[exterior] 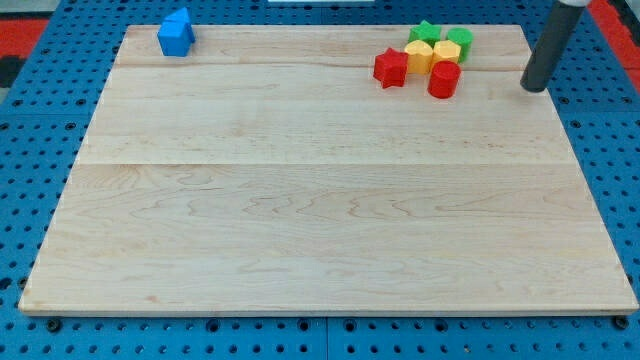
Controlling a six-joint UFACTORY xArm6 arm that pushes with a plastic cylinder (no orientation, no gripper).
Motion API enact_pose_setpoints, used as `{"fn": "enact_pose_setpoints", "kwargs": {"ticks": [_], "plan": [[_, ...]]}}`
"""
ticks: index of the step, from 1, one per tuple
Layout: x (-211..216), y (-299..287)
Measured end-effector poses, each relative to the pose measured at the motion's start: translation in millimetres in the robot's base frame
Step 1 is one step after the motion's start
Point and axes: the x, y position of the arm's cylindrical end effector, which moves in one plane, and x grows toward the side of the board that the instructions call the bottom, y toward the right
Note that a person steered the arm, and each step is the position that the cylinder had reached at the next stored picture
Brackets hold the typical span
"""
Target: Push the green circle towards center of board
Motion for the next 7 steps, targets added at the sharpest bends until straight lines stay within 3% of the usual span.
{"fn": "enact_pose_setpoints", "kwargs": {"ticks": [1,2,3,4,5,7], "plan": [[-48,5],[-91,-41],[-100,-78],[-93,-100],[-53,-121],[-38,-128]]}}
